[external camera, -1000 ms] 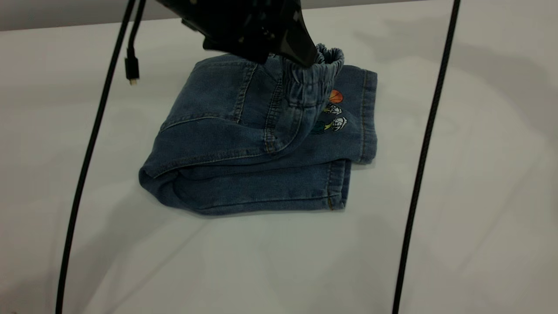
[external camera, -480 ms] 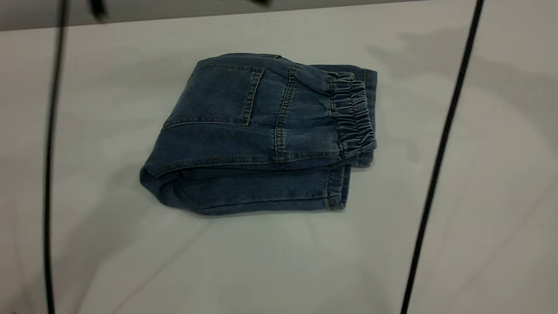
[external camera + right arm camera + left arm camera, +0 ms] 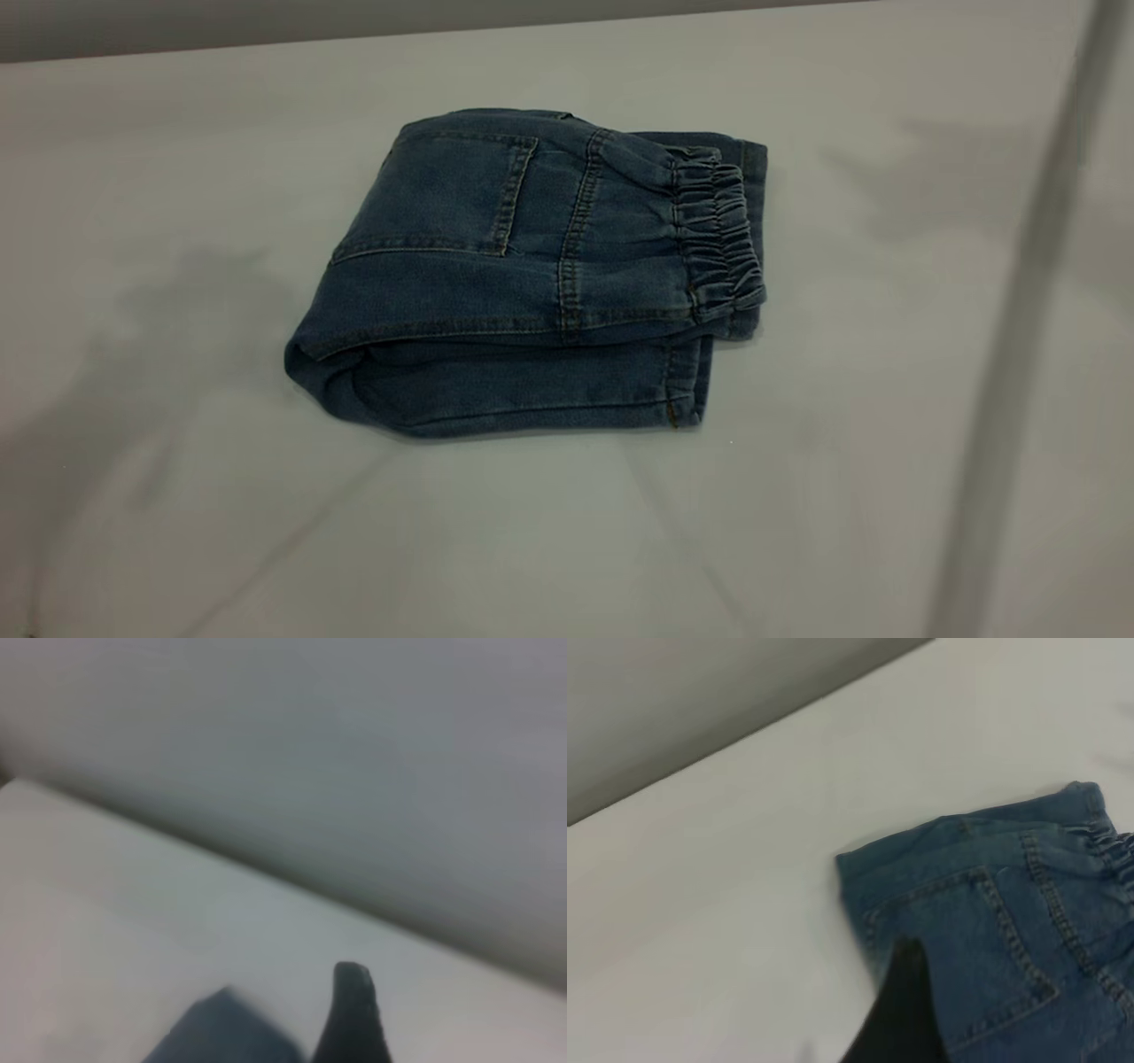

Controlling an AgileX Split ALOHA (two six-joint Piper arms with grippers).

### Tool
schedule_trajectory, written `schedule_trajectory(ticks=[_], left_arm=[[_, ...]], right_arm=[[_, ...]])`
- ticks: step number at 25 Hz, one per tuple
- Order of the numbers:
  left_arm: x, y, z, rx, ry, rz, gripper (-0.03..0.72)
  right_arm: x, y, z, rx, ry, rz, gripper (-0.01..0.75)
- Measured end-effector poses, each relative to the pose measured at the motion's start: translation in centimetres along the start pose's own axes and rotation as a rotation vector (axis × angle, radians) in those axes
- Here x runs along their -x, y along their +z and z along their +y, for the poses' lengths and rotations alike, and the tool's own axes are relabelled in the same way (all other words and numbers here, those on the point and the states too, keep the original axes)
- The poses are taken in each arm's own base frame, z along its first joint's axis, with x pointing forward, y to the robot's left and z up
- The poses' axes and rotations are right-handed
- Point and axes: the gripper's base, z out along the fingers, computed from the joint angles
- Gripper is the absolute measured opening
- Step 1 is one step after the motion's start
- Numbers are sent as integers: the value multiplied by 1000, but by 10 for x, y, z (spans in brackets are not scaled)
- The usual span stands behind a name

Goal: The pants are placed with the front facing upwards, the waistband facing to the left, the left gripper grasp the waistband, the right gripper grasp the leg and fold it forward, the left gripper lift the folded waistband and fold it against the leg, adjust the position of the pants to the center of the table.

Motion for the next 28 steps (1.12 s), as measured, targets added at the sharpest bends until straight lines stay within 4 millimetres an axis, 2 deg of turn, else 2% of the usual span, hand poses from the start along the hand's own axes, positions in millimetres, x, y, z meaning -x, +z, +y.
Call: schedule_trajectory(ticks=[2,5,8,12,15,18,22,25,28], left_arm=[[-1,-23,0,40,5,-11,576],[1,-53,-8,96,30,-59,576],[-1,-77,-14,148,52,-80,576],[-4,-97,-17,220,61,-103,576],[-5,-99,-16,239,58,-98,576],[-5,-98,-16,239,58,-96,576],[-5,-98,-16,238,43,-98,576],[-5,-98,-16,236,28,-101,576],[-4,-98,-17,225,6,-107,576]], right_arm=[[4,-26,7,-50,-14,-37,472],[5,-47,12,-97,-3,-62,472],[-4,-50,14,-93,52,-33,472],[-31,-40,17,-45,123,69,472],[-62,-11,16,35,182,197,472],[-105,36,18,119,236,354,472],[-161,95,28,149,317,475,472],[-208,138,50,179,392,594,472],[-241,177,77,189,432,650,472]])
